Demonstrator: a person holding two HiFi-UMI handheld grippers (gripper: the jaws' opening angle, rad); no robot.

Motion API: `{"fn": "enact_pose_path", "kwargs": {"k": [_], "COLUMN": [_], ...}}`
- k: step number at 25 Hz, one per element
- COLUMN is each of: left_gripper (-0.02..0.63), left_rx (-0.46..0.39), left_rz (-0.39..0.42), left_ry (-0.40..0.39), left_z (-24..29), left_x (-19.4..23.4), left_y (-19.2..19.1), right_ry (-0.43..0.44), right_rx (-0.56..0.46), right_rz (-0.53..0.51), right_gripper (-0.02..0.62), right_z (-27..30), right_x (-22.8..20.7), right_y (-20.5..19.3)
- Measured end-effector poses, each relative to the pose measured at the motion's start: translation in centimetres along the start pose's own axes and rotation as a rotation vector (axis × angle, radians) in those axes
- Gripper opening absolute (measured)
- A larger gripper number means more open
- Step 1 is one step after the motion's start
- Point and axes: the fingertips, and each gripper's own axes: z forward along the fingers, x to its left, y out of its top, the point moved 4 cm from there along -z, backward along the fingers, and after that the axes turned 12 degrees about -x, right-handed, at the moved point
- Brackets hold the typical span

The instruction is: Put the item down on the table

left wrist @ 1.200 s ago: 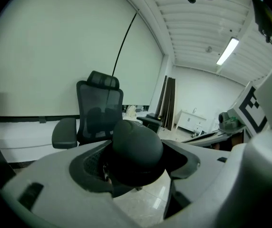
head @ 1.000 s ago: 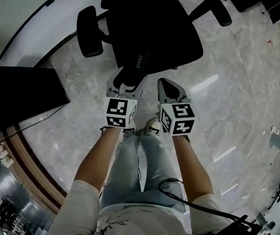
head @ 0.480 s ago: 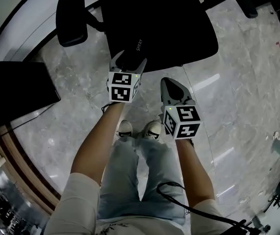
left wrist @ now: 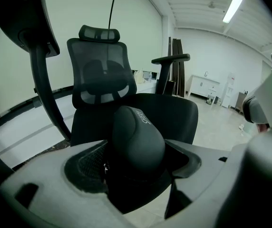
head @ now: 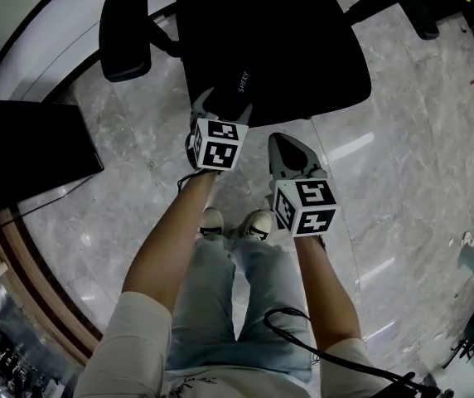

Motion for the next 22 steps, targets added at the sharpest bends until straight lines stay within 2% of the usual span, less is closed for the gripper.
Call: {"fn": "enact_pose_path", "kwargs": {"k": [7,12,16,22], "left_gripper": [0.347,0.347,0.343,0.183], "left_rx": [-0.002,0.038,0.063,0.015], "left_rz": [-0.034,-0.094,-0.140,-0.122], "left_ry": [-0.006,0.024,0.005,0.028], "left_z": [-1.5,-6.7,-13.8,-26.9], "left_x": [-0.3,-1.4,-3.7,-7.1], "left_y": [0.5,2.5,8.5,19.3], "right_ry": [-0.003,-0.021,-0.006,0.010], "right_rx": [0.011,0.047,0.076,0.082], "right_rz": [0.004,0.010,-0.013,0.023], "right_gripper": [0.002,0.002,0.002,0.002], "right_z": [-0.6,-3.4,-8.1,-17.0], "right_x": [0.1,1.5,4.1,9.9], "right_y": [0.2,3.1,9.0,16.9]}}
